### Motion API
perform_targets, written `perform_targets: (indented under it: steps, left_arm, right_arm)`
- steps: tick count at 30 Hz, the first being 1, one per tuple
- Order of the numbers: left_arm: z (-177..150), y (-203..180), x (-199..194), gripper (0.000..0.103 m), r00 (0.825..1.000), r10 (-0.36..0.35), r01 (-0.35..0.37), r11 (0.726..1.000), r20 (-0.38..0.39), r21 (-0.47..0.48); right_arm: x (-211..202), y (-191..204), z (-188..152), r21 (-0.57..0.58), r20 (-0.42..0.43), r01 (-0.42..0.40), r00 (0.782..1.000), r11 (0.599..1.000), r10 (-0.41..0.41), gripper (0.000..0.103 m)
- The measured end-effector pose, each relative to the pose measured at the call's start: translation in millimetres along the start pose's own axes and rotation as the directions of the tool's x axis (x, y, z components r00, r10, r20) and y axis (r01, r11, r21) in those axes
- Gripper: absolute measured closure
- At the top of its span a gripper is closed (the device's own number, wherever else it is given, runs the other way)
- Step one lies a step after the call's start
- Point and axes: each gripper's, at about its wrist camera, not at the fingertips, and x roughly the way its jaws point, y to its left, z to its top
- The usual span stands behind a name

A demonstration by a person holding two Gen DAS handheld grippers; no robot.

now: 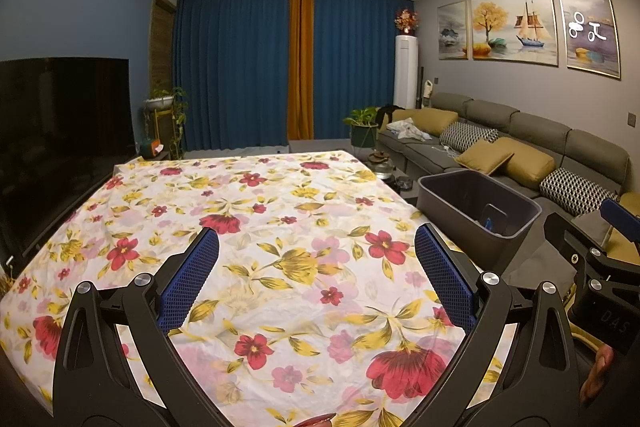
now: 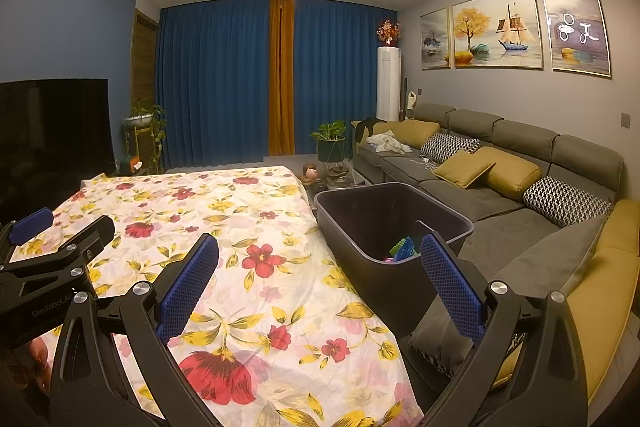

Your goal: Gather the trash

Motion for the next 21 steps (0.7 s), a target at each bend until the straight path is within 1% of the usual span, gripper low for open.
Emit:
perform_targets:
  steps: [21]
  left_arm:
    - [0.3,0.2,0.5,0.006,1.000,-0.002,0.002,1.000,0.001,-0.001]
  right_arm:
    - [-1.6,0.3,-0.9,0.003,0.005,0.003,1.000,1.000,-0.003,0.006]
